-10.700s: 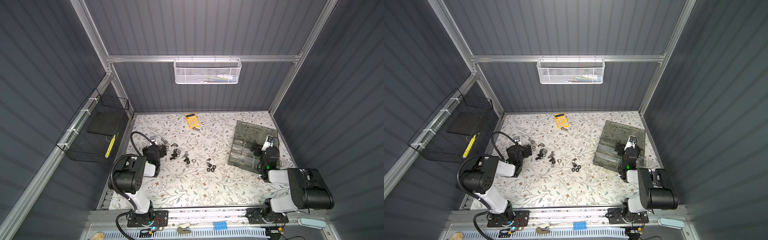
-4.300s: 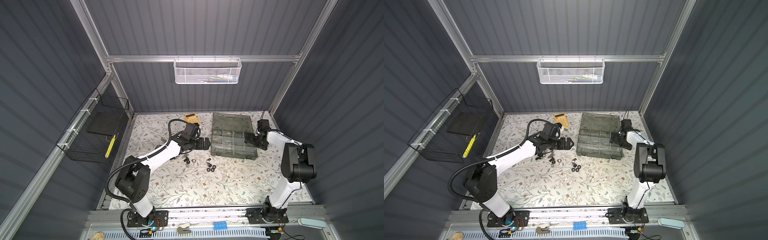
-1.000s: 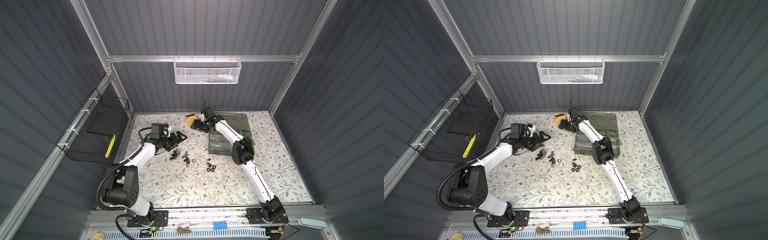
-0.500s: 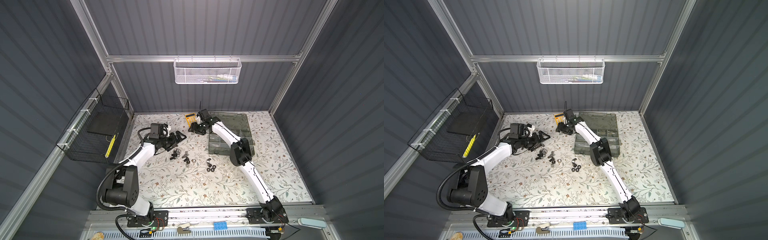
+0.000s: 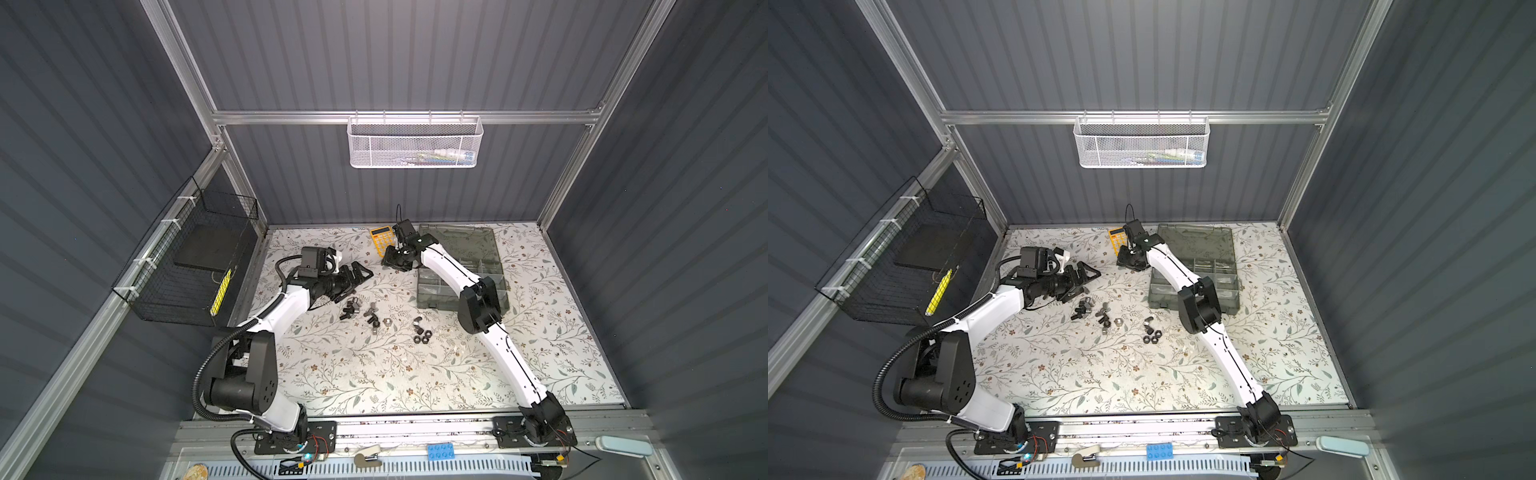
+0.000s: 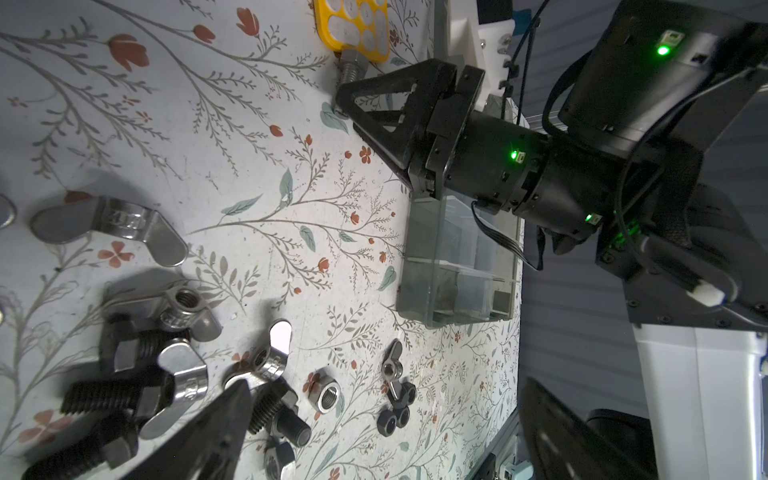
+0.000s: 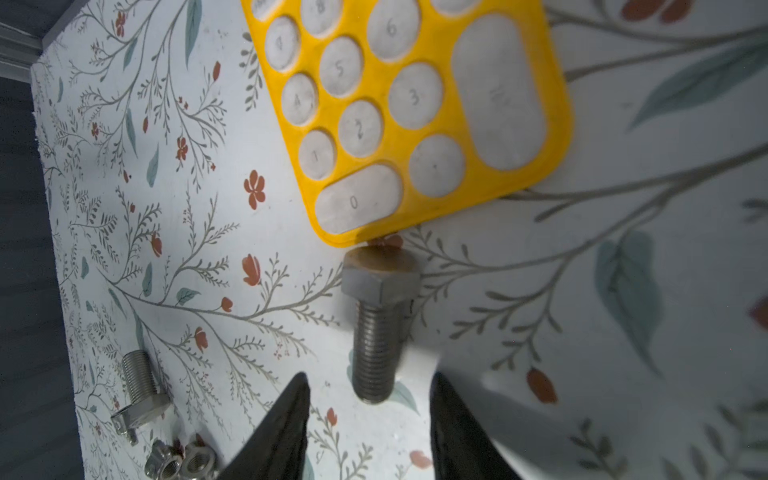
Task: Sort the screws and nuts into containers
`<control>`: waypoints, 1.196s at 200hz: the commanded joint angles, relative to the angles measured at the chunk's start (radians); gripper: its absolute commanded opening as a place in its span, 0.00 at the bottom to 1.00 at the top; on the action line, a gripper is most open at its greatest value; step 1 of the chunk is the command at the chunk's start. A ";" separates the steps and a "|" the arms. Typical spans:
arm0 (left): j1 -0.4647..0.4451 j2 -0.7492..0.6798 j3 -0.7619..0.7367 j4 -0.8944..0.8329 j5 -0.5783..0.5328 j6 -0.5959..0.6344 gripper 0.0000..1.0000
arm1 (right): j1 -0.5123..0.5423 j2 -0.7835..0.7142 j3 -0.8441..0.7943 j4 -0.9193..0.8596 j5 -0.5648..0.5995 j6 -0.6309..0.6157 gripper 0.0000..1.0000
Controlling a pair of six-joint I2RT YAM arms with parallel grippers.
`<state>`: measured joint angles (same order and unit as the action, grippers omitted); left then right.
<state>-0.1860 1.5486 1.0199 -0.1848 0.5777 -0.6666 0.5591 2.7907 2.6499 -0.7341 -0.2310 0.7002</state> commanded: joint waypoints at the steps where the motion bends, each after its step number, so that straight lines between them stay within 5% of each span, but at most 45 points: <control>1: 0.009 -0.025 -0.015 0.008 0.022 -0.007 1.00 | 0.003 -0.017 0.002 -0.085 0.063 0.034 0.48; 81: 0.009 -0.014 -0.008 -0.014 0.001 0.008 1.00 | 0.007 -0.105 -0.047 -0.078 -0.008 -0.019 0.55; 147: 0.010 0.051 0.051 -0.086 -0.065 0.034 1.00 | -0.011 -0.301 -0.107 -0.128 0.017 -0.183 0.89; 157: 0.009 0.067 0.060 -0.087 -0.070 0.027 1.00 | -0.014 -0.350 -0.148 -0.129 0.026 -0.207 0.99; 239: -0.030 0.300 0.271 -0.058 -0.146 0.004 0.99 | -0.065 -0.832 -0.788 0.081 0.053 -0.278 0.99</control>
<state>-0.1905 1.7741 1.1961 -0.2420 0.4728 -0.6716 0.5114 2.0724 2.0445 -0.7433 -0.1783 0.4442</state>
